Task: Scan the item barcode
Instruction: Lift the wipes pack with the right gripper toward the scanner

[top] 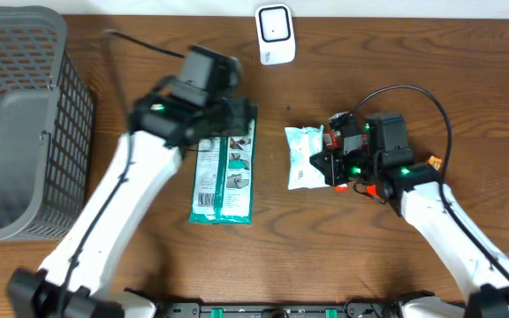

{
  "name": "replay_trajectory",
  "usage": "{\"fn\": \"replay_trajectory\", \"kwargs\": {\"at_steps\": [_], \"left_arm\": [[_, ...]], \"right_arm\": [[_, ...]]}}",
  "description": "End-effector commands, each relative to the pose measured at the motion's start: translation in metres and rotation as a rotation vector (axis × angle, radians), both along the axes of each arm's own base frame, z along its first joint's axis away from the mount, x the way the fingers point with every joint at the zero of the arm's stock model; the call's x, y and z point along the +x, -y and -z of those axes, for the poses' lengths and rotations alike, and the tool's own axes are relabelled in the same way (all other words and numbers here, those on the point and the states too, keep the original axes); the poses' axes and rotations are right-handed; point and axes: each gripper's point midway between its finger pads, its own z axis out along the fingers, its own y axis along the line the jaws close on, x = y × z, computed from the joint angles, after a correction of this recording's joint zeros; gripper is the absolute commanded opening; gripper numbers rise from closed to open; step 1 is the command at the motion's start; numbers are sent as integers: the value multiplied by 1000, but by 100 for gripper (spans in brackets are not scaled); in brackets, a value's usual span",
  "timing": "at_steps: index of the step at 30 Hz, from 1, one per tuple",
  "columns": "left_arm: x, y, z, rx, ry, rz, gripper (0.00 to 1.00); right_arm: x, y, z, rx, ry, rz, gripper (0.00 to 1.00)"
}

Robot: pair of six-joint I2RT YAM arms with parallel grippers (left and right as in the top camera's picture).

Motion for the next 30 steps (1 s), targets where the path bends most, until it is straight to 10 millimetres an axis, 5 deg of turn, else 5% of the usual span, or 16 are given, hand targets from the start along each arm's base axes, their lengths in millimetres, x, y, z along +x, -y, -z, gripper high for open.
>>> {"fn": "replay_trajectory", "kwargs": {"at_steps": [1,6,12,15,17,26,30], "left_arm": [[6,-43,-25,24,81,-82,53],[19,-108,-37,91,133,-258,59],[21,-139,-35,107,120,-327,65],[18,-144,-32,112,102,-338,66],[14,-144,-29,116,82,-336,91],[13,-144,-28,118,76,-336,92],[13,-144,-28,118,76,-336,92]], "right_arm": [[14,-6,-51,-8,132,-52,1],[27,1,-98,-159,228,-96,1],[43,-5,-148,-319,411,-116,1],[48,-13,-154,-391,480,-106,1],[51,-18,-153,-441,510,-103,1],[75,-31,-141,-625,546,-108,1],[94,-42,-167,-666,528,-151,1]]}}
